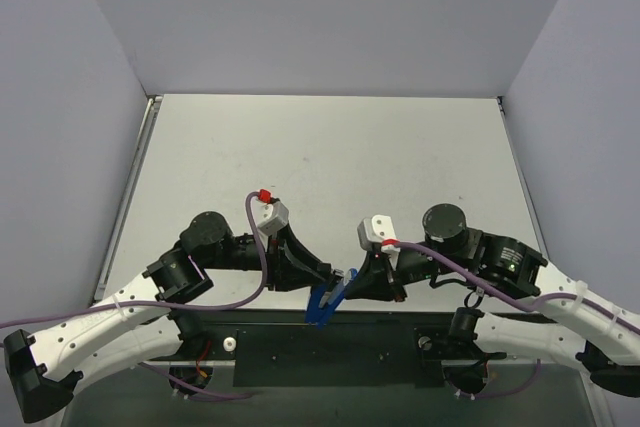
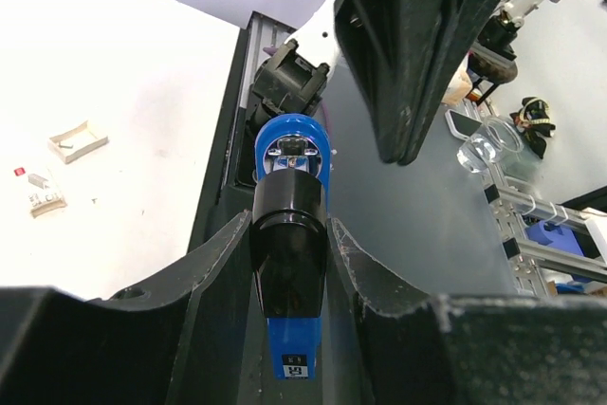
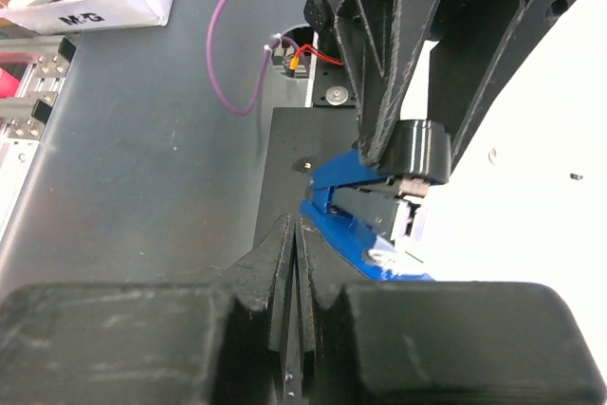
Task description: Unload the staples from the stapler
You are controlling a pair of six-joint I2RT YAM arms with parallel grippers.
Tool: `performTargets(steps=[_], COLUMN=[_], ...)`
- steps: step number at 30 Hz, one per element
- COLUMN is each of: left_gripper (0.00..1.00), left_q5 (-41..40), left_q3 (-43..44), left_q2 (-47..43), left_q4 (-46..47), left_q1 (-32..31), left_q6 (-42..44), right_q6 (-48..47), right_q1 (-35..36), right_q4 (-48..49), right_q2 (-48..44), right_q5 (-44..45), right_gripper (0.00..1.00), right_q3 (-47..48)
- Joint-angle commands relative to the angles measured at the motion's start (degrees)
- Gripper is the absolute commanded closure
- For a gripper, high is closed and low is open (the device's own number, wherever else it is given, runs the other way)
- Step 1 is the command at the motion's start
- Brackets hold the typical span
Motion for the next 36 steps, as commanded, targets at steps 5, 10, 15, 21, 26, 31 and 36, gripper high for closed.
performTargets(steps=[5,10,15,21,26,31,36], left_gripper=[1.00,1.00,1.00,1.00,1.00,1.00,1.00], left_q5=[-2.73,-1.77,-1.50,-1.24,-1.68,-2.56,-2.03], left_q3=[5.18,4.91,5.35,5.35,6.14,7.37,7.37], left_q2=[-1.72,-1.46,-1.28,-1.80,-3.30,-4.61,-5.41], left_q4=[0.65,2.93,3.28,3.46,1.01,-2.07,-2.25], left_q1=[-0.29,-0.38,-0.56,-0.73,-0.73,-0.73,-0.73], left_q6=[1.57,0.16,-0.19,-0.54,0.33,1.65,1.65], right_q6=[6.18,6.54,5.58,4.25,4.25,4.25,4.25], right_q1=[-0.39,-0.38,-0.21,-0.47,-0.47,-0.47,-0.47], right_q4=[3.53,3.97,4.85,4.76,2.92,1.43,0.72], right_q2=[-7.40,-6.79,-3.63,-0.11,0.16,-1.51,-1.08], right_q5=[1.72,3.22,4.71,5.06,4.63,4.62,6.82], right_gripper=[1.00,1.00,1.00,1.00,1.00,1.00,1.00], right_q3=[-5.34,-7.45,-7.37,-5.79,-4.82,-5.78,-6.32])
